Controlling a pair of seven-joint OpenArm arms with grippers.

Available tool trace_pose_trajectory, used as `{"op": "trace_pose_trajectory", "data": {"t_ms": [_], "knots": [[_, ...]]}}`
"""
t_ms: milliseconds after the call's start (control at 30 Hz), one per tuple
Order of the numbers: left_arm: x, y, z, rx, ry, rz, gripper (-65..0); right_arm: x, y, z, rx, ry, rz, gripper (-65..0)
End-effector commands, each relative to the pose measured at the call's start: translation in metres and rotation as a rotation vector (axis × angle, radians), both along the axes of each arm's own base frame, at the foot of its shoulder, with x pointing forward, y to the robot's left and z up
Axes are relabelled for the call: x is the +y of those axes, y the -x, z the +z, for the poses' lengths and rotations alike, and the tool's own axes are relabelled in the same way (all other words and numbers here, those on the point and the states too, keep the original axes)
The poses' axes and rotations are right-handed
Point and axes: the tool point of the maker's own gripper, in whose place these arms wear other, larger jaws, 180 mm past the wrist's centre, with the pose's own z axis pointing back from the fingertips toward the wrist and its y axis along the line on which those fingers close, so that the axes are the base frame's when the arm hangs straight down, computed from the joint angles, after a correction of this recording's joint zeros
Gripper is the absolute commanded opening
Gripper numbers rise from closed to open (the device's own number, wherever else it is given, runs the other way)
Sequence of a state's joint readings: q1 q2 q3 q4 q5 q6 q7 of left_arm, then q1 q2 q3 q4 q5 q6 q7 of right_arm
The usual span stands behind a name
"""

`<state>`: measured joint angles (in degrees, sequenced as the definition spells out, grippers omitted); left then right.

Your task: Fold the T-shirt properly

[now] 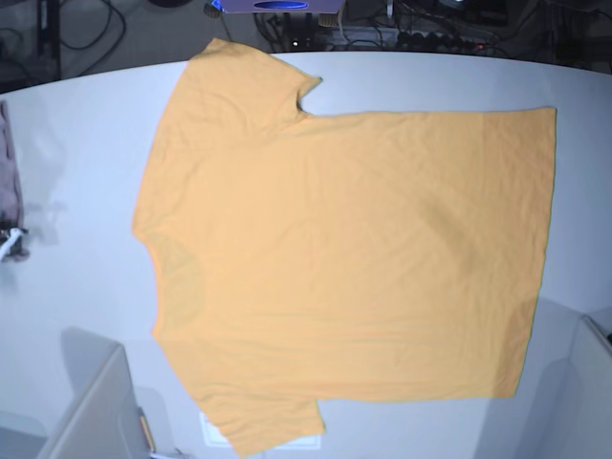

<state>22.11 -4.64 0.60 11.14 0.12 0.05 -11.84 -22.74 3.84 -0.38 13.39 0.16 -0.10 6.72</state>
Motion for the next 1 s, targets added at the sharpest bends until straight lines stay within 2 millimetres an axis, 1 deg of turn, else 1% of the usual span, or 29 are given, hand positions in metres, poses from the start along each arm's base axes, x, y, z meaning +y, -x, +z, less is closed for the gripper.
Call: {"op": "trace_pose_trajectory", "data": {"t_ms": [0, 33, 67, 100, 133, 200, 433, 667, 733, 800, 833, 867, 967], "knots": [[0.002, 0.016, 0.004, 0.028, -0.007, -0.007, -29.8, -0.005, 0.011, 0.003, 0.015, 0.005, 0.002, -65.0], [0.002, 0.016, 0.004, 0.028, -0.007, -0.007, -37.2, -0.004, 0.013, 0.004, 0.016, 0.005, 0.002, -65.0], [0.002, 0.017, 0.004, 0.03, -0.007, -0.007, -46.4, -0.004, 0.014, 0.004, 0.018, 0.005, 0.004, -65.0], [0.002, 0.02, 0.005, 0.034, -0.007, -0.007, -56.9, -0.004, 0.015, 0.004, 0.019, 0.005, 0.004, -65.0], [0.003, 0.023, 0.006, 0.039, -0.008, -0.008, -65.0, -0.004, 0.015, 0.004, 0.02, 0.004, 0.005, -65.0], [0.004, 0.021, 0.006, 0.03, -0.008, -0.01, -65.0, -0.004, 0.019, 0.006, 0.026, 0.004, 0.005, -65.0], [0.001, 0.018, 0.009, 0.001, -0.001, -0.015, -65.0, -0.004, 0.019, 0.006, 0.026, 0.004, 0.005, -65.0], [0.003, 0.018, 0.009, 0.001, -0.004, -0.017, -65.0, -0.004, 0.02, 0.006, 0.027, 0.004, 0.005, -65.0], [0.003, 0.023, 0.011, 0.007, -0.004, -0.017, -65.0, -0.004, 0.025, 0.007, 0.035, 0.004, 0.005, -65.0], [0.002, 0.02, 0.011, -0.009, -0.001, -0.02, -65.0, -0.004, 0.025, 0.008, 0.032, 0.004, 0.006, -65.0], [0.001, 0.024, 0.014, -0.018, 0.001, -0.022, -65.0, -0.005, 0.028, 0.009, 0.032, 0.005, 0.007, -65.0], [0.001, 0.022, 0.016, -0.041, 0.005, -0.026, -65.0, -0.005, 0.028, 0.01, 0.024, 0.004, 0.007, -65.0], [0.0, 0.026, 0.021, -0.069, 0.01, -0.032, -65.0, -0.004, 0.022, 0.014, -0.027, 0.001, 0.008, -65.0]]}}
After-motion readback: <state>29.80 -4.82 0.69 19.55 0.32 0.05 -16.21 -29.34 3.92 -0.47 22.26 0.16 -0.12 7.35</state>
